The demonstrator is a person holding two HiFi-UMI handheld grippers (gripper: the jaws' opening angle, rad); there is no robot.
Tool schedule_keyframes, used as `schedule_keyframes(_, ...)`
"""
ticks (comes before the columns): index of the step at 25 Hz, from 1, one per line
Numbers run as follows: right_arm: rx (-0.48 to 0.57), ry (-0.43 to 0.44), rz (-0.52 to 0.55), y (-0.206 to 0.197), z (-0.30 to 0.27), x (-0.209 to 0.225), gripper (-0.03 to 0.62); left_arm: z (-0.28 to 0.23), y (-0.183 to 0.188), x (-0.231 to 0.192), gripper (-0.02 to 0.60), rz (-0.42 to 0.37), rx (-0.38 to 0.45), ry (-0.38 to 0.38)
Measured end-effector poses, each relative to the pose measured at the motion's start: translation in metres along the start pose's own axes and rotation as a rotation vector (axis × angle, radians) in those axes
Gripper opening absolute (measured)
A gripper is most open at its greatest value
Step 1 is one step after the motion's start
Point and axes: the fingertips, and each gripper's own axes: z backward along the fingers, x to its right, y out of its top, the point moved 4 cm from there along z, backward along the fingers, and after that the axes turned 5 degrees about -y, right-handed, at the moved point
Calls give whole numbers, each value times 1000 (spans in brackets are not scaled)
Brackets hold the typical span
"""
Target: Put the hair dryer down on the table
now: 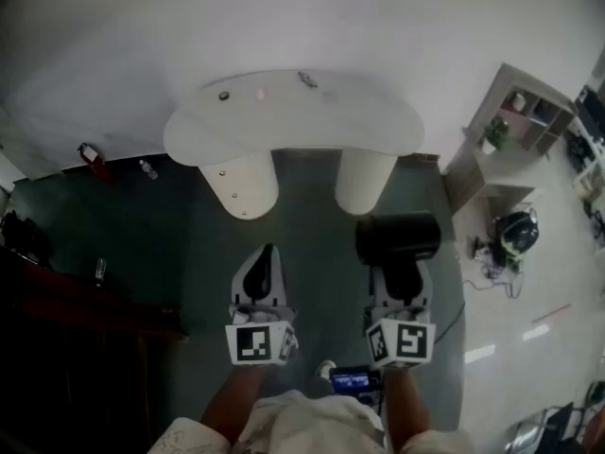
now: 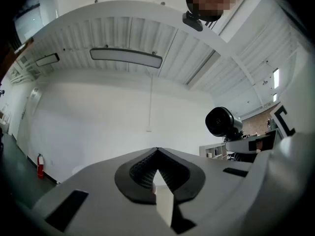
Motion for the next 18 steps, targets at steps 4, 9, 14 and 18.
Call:
schedule_keyframes(4,14,-10,-5,4,44,13,230,29,9,36,-5,2,14,1)
schedule_keyframes(9,15,4,-17,5,66,16,230,53,10,53,-5,9,-6,10)
schedule_keyframes(14,29,26,-19,10,72,14,230,60,12,57,-5,13,-2,17)
schedule_keyframes(18,40,47,-31,15,72,11,230,61,11,56,-5,13,-1,19)
